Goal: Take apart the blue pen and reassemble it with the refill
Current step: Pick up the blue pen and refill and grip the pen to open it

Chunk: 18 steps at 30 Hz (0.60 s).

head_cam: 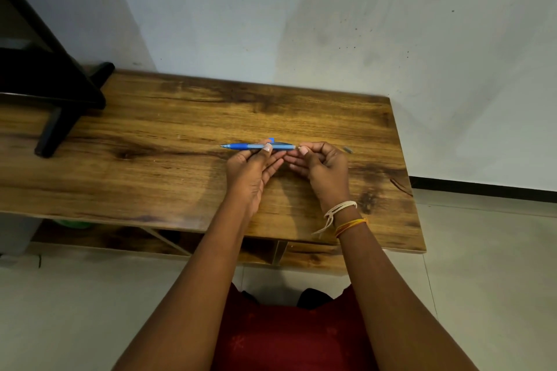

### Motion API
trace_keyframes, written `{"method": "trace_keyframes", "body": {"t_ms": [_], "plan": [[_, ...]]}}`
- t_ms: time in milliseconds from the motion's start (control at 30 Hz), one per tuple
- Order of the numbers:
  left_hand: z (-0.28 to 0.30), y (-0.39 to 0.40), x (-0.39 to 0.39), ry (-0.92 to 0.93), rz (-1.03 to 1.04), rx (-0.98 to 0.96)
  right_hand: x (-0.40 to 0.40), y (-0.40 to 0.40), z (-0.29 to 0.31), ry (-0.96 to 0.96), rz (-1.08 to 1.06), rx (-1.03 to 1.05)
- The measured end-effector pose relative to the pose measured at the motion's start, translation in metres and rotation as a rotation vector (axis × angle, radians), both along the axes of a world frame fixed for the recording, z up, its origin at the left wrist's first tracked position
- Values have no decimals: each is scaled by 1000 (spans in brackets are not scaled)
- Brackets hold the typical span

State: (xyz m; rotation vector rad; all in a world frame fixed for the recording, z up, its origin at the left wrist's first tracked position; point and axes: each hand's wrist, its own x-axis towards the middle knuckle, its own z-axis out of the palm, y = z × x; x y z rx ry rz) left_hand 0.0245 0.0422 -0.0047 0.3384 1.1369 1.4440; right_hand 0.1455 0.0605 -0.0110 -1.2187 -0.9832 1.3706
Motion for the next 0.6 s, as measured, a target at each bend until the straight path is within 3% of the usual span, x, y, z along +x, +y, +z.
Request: {"method": "trace_keyframes", "body": {"t_ms": [67,167,233,600], "plan": [[1,-1,0,1,-1,-3,5,-2,0,-132,-32,32],[0,-1,-2,6,-9,-7,25,-3,-3,-691,-192,185],[1,-1,-2,6,-16,-4,41,-4,-2,-871,-291,164],[0,-1,2,36,-42,2,63,-5,3,-862,-315,10]]}}
